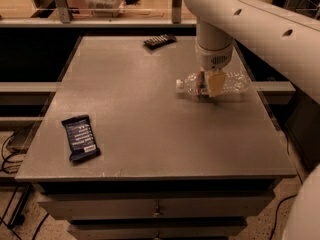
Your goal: Place water bottle upright
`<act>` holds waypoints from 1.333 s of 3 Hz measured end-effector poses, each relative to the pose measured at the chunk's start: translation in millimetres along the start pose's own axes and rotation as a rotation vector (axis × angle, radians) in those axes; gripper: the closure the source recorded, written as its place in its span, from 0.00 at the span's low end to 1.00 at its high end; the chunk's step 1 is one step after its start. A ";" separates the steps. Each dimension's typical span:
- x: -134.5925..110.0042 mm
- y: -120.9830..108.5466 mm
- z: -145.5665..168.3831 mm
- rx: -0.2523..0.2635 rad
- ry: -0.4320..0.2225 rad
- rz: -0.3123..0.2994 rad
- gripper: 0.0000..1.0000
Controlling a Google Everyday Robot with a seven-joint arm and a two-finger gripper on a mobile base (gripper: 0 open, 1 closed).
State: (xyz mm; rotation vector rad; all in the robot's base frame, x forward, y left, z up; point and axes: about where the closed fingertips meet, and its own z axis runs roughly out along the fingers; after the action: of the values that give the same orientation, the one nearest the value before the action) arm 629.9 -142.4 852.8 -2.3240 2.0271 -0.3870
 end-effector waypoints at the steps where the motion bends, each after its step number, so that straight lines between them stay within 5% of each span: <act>1: -3.3 5.4 -25.5 0.024 -0.081 0.008 1.00; 4: -28.8 39.1 -128.9 0.169 -0.557 -0.027 1.00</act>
Offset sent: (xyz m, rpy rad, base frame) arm -0.0639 0.0333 0.1025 0.3902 -0.0633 0.1032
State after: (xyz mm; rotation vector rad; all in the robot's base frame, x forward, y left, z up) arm 561.7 -102.4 965.5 -2.0568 1.6284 0.0855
